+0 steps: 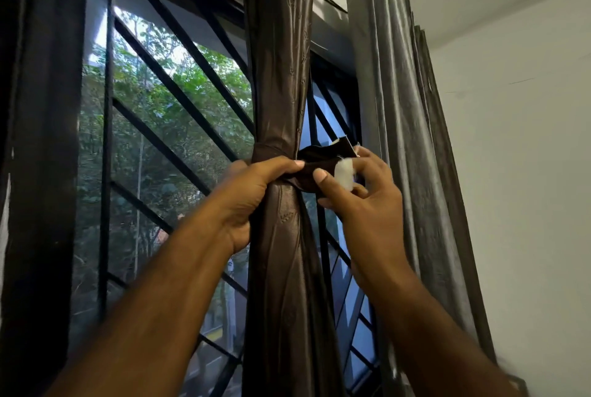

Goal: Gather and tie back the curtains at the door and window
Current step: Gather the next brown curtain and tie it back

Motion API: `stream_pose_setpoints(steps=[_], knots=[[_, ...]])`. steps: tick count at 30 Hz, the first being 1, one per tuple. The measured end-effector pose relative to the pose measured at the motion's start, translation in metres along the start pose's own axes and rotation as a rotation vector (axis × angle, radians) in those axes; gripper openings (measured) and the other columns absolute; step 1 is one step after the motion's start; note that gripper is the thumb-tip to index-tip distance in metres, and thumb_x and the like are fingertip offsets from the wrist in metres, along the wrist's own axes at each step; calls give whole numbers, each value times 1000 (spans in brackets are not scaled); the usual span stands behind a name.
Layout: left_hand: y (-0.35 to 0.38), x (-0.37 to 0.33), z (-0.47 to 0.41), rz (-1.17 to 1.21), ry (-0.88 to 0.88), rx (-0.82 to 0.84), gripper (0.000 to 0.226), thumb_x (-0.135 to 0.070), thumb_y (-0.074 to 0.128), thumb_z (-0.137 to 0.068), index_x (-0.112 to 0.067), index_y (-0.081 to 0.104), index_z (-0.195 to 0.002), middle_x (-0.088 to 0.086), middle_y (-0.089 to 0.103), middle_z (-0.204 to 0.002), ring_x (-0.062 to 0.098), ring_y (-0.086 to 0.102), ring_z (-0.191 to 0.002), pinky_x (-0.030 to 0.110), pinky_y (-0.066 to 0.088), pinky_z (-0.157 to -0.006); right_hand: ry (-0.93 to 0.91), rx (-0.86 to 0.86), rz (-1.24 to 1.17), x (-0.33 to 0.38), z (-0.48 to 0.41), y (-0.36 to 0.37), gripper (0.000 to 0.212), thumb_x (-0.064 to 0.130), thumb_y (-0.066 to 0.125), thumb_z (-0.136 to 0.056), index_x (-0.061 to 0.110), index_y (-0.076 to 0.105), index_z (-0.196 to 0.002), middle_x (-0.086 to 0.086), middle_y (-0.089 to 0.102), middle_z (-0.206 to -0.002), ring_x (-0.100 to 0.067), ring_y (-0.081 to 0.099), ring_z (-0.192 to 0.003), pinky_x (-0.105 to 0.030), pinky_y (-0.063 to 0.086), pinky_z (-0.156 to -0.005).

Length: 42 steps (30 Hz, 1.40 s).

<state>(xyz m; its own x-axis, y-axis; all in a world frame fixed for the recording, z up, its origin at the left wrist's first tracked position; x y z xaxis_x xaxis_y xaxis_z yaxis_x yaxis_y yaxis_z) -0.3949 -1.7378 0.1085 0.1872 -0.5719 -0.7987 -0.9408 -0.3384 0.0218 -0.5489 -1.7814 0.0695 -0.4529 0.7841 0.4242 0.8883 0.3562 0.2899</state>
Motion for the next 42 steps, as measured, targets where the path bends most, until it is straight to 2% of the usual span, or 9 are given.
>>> stream_pose_setpoints(steps=[7,10,13,17,21,25,33,38,42], knots=[[2,2,1,-112,89,-139,55,-30,86,-64,-11,68,-113,15,73,-106,28,71,-94,36,57,-74,-16,64,-193,9,-21,-7,33,-4,74,-83,17,57,-103,-3,74,-85,-22,77,-83,-25,60,-64],[11,-19,24,-500,610,-324,78,-24,82,-73,-30,40,-138,2,43,-140,17,50,-126,35,48,-97,11,54,-249,8,-23,-5,28,0,77,-82,14,64,-102,-4,76,-82,-23,77,-82,-25,59,-66],[28,-29,46,-809,957,-328,45,-18,66,-80,-24,58,-124,-3,49,-133,16,46,-125,47,43,-100,48,54,-311,4,-21,-5,22,2,78,-80,11,67,-97,-10,75,-87,-25,76,-83,-26,59,-68],[30,-28,40,-742,822,-82,30,-23,63,-85,-25,67,-115,-12,64,-109,8,54,-109,28,46,-92,66,46,-317,2,-24,-7,20,3,77,-81,5,67,-98,-11,75,-86,-28,76,-84,-33,61,-74],[24,-34,28,-861,711,-135,24,-27,73,-83,-32,66,-106,-6,61,-95,4,56,-85,20,45,-71,88,140,-349,2,-23,-6,12,13,69,-90,5,67,-100,-7,78,-89,-24,77,-88,-31,62,-74],[8,-40,19,-555,655,-147,23,-12,73,-86,-33,66,-83,-24,66,-69,-12,60,-66,5,44,-60,115,260,-336,1,-24,-18,16,0,58,-95,0,63,-109,-20,76,-104,-32,76,-96,-33,62,-80],[19,-37,12,-570,669,-69,10,-31,73,-85,-28,75,-94,-11,76,-86,2,71,-82,35,60,-78,-409,292,435,25,-20,-20,20,-5,64,-90,10,75,-96,4,72,-86,-6,68,-77,-15,54,-72],[24,-36,11,-611,656,-18,9,-31,71,-87,-27,76,-93,-10,75,-83,6,71,-80,42,60,-76,-541,222,553,41,-23,-21,17,4,73,-87,8,69,-103,12,69,-86,6,69,-83,-11,55,-78],[28,-41,12,-681,627,37,13,-39,69,-87,-29,76,-90,-11,74,-80,4,70,-79,42,59,-77,-687,278,694,54,-27,-16,9,10,77,-84,6,73,-90,-1,74,-77,-12,72,-70,-32,59,-66]])
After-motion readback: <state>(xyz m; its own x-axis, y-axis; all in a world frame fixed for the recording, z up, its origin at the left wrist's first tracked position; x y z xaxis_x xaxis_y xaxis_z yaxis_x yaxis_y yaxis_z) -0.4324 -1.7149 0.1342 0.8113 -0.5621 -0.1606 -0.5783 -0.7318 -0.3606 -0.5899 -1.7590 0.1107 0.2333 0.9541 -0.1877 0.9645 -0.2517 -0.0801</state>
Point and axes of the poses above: each hand's wrist, its own z-axis away from the middle knuckle, its own y-axis out of the palm, x = y × z, the point moved 5 cm from there along -z, towards the middle knuckle
